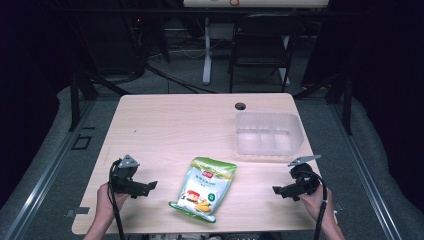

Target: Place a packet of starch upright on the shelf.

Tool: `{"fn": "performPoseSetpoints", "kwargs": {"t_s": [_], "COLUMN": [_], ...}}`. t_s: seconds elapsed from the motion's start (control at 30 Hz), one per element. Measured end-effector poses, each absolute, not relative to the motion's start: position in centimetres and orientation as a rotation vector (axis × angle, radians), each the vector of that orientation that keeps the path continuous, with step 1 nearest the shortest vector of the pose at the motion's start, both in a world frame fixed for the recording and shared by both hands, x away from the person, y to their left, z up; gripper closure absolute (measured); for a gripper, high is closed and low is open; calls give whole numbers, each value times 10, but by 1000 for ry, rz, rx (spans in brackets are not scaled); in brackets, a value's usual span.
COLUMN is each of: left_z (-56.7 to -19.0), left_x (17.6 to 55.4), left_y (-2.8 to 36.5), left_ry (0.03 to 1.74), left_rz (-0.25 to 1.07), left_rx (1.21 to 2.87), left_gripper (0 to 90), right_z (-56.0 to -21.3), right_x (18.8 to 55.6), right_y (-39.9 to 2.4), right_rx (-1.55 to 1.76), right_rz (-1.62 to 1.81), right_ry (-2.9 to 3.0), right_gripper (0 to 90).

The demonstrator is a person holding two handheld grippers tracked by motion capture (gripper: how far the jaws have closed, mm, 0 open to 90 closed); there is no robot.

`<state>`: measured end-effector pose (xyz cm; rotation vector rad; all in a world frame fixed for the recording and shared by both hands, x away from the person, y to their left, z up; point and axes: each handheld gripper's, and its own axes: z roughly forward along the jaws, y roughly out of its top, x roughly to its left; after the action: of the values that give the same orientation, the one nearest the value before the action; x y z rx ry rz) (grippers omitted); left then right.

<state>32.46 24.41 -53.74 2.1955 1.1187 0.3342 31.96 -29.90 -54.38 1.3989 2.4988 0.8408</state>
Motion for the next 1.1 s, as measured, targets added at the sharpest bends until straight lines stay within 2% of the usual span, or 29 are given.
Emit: {"fn": "performPoseSetpoints", "kwargs": {"t_s": [0.6,1.1], "left_z": [-542,-543], "left_x": [329,326], "left_y": [243,243], "left_ry": [1150,1137], "left_rz": [332,330], "left_rx": [2198,2207], "left_gripper": [24,22], "right_z": [-546,-541], "right_x": [319,317], "right_y": [-295,-267], "right_rx": [1353,1223], "right_rz": [903,899], "right_ry": [2532,2621], "right_gripper": [32,13]}}
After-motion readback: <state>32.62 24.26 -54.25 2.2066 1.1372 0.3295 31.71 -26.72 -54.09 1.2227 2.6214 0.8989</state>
